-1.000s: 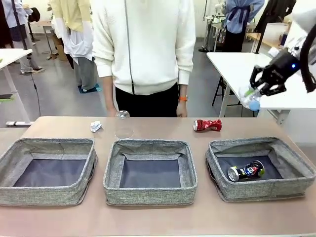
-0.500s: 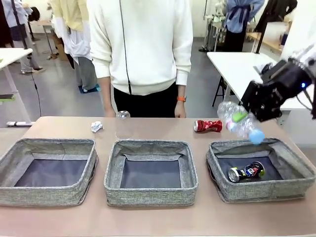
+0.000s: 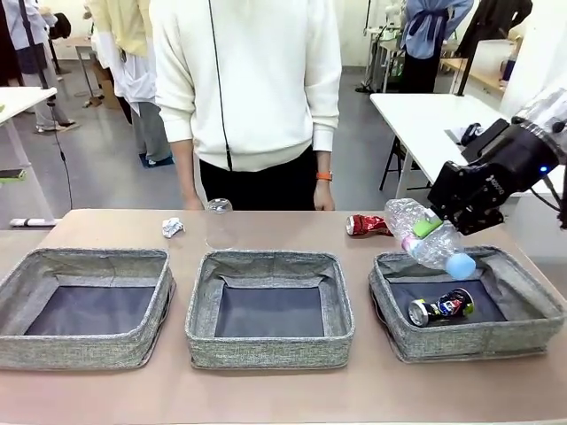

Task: Sort the waste into the appropriate baskets.
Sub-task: Pick up the waste item pointed out by the person.

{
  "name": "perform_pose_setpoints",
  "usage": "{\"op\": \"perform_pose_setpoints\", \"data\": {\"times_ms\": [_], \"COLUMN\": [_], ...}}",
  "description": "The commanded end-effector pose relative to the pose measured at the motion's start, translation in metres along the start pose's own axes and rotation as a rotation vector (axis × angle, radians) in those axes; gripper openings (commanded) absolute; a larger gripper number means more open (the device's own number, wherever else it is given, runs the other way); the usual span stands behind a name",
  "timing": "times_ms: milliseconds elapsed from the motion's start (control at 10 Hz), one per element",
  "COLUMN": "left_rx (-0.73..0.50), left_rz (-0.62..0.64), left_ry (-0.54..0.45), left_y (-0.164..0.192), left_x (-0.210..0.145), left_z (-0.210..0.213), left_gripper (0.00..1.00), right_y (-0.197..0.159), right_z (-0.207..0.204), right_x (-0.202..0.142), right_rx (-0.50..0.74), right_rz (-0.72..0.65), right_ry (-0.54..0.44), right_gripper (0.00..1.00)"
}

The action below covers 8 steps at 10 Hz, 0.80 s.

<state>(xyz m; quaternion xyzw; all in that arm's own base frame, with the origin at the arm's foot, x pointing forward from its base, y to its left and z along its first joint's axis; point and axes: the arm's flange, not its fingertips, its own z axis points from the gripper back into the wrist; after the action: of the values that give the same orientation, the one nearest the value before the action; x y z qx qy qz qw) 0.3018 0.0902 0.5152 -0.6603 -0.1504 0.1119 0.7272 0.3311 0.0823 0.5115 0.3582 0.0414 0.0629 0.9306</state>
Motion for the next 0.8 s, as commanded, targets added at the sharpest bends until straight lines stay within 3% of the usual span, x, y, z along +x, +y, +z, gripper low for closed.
{"op": "perform_pose_setpoints", "data": {"times_ms": [0, 100, 200, 300, 400, 700], "left_rx": [-0.018, -0.018, -0.018, -0.018, -0.018, -0.018], "left_rz": [-0.008, -0.008, -0.008, -0.008, -0.008, -0.008], "left_ry": [0.001, 0.001, 0.001, 0.001, 0.001, 0.001], "left_y": [-0.002, -0.002, -0.002, -0.002, -0.002, -0.002], "left_x": [-0.002, -0.002, -0.002, -0.002, -0.002, -0.002], "left_z": [-0.001, -0.001, -0.001, -0.001, -0.001, -0.001], "left_gripper": [1.0, 1.0, 1.0, 1.0, 1.0, 1.0], "right_y": [0.003, 0.041, 0.09, 0.135, 0.175, 0.237], "right_z": [-0.003, -0.008, -0.008, -0.007, -0.01, -0.027], "right_x": [-0.003, -0.003, -0.01, -0.021, -0.031, -0.047], "right_rx": [-0.006, -0.032, -0.016, -0.042, -0.055, -0.159], "right_rz": [0.008, -0.002, 0.009, -0.088, -0.17, -0.301], "right_ry": [0.004, -0.12, -0.16, -0.146, -0.228, -0.179], "right_gripper": [0.21, 0.21, 0.21, 0.21, 0.21, 0.21]}}
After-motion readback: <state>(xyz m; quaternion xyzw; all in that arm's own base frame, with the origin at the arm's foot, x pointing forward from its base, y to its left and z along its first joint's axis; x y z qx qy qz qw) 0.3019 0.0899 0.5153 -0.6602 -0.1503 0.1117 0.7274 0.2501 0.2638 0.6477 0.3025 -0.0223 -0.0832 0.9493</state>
